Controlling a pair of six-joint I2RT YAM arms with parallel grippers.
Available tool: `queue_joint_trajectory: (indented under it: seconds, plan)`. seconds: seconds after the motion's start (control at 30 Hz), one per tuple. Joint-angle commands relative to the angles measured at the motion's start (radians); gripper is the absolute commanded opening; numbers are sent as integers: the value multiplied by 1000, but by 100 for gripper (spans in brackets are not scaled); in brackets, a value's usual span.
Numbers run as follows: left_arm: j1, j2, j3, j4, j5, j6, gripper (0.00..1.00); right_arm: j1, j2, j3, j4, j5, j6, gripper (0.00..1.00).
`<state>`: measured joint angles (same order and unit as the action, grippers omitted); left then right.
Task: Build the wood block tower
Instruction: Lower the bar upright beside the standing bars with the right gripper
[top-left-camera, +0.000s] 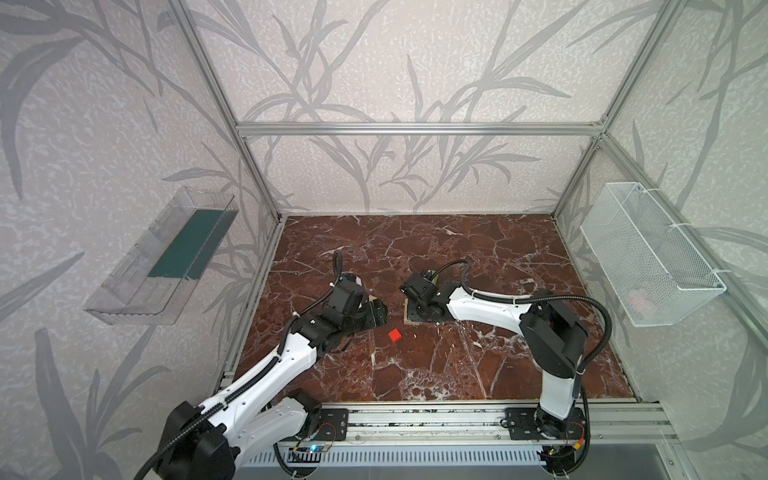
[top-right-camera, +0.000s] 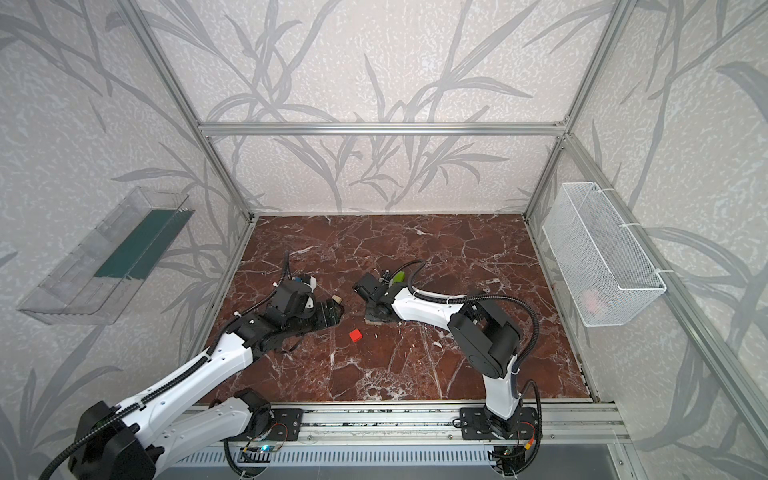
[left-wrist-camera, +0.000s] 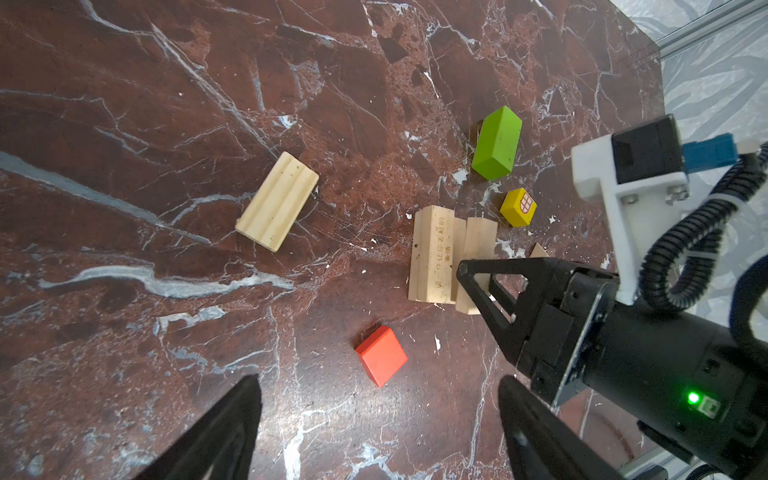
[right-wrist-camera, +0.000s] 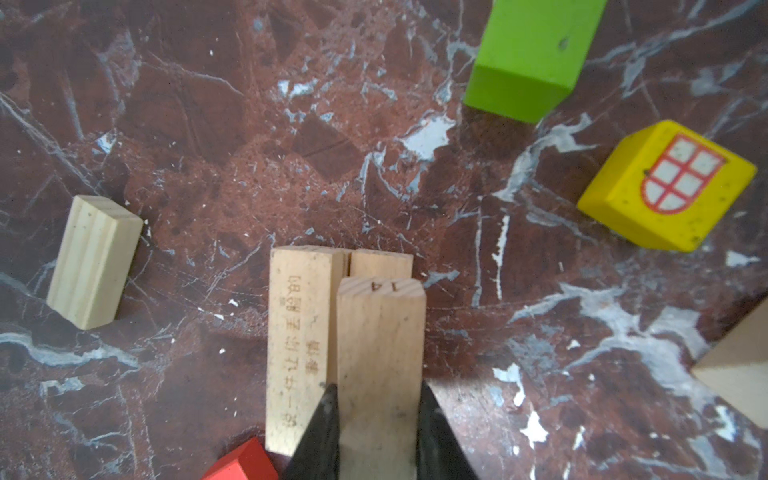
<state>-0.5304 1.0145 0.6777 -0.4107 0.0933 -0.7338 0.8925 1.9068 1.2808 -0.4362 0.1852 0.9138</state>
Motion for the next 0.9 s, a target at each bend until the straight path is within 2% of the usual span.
queue_joint_trajectory:
  seconds: [0.0,0.27,0.87]
  plan:
    - [7,-8,-9,8,6,3,87,-6,20,26,3,5,10,21]
    - [10,0,-9,13,14,0,87,-7,17,30,6,3,11,23]
    - [12,-1,-4,15,20,-1,87,-14,-22,14,31,-6,18,36]
